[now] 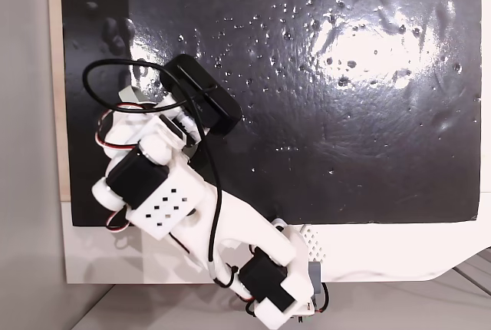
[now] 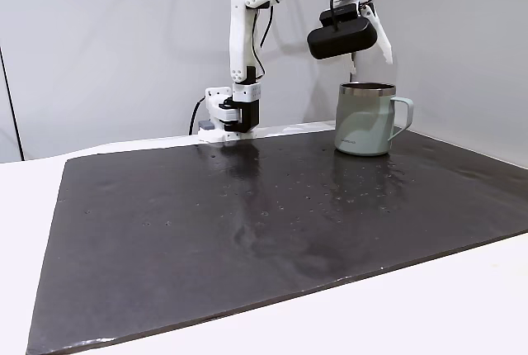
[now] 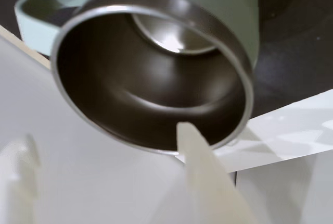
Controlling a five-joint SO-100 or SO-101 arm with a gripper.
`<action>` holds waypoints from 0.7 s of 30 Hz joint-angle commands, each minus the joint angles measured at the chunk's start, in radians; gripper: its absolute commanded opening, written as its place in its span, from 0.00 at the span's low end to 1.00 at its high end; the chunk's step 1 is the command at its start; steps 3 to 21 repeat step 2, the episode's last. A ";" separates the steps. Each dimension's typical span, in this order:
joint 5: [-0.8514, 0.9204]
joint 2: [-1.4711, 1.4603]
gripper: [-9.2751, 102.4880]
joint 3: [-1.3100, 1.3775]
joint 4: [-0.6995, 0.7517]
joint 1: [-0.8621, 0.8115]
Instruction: Grasp a pengrip and put it in the cup.
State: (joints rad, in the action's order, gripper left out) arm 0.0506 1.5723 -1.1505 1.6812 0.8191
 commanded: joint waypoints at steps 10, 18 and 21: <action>0.012 0.074 0.32 0.008 0.008 0.002; 0.012 0.074 0.32 0.008 0.008 0.002; 0.012 0.074 0.32 0.008 0.008 0.002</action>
